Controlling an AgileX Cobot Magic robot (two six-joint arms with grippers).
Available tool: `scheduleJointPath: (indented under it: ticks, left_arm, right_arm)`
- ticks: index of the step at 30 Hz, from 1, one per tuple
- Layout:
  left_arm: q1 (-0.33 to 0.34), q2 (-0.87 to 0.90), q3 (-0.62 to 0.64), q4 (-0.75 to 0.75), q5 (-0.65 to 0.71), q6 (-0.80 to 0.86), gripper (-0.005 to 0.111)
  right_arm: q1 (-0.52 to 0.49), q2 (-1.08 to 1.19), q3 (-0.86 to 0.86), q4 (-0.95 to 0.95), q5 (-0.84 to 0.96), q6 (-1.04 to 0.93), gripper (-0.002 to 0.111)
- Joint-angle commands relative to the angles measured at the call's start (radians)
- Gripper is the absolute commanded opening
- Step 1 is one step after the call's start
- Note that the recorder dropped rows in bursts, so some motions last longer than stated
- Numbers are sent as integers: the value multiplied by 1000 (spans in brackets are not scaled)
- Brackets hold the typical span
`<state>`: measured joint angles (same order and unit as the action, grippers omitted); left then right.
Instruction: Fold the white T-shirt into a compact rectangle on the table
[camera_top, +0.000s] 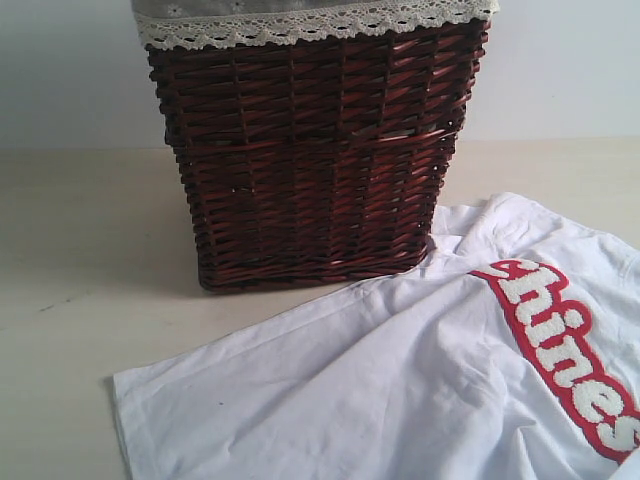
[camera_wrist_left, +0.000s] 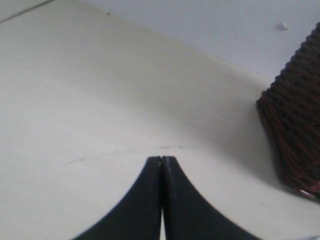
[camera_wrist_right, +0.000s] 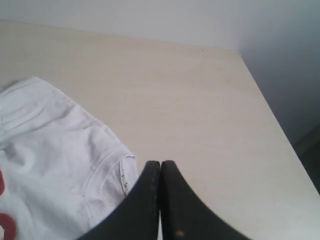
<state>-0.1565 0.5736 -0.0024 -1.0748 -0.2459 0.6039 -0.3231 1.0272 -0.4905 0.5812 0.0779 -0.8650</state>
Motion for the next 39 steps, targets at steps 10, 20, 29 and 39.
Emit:
scheduleJointPath:
  ticks: [10,20,29,39]
  left_arm:
    - [-376,357,-241,-670,744,1153,0]
    - [-557,1061,-462,-670,855,1429,30]
    - [-624,1255,-573,-670,810,1162,34]
    - [-621,1301,-594,-649,703,722,0]
  right_arm:
    - [-3,-3,-6,20,202,3,0]
    - [-3,-3,-6,25,211,-196,0]
    - [-3,-3,-6,26,258,-290,0]
    - [-3,-3,-6,26,272,-294,0]
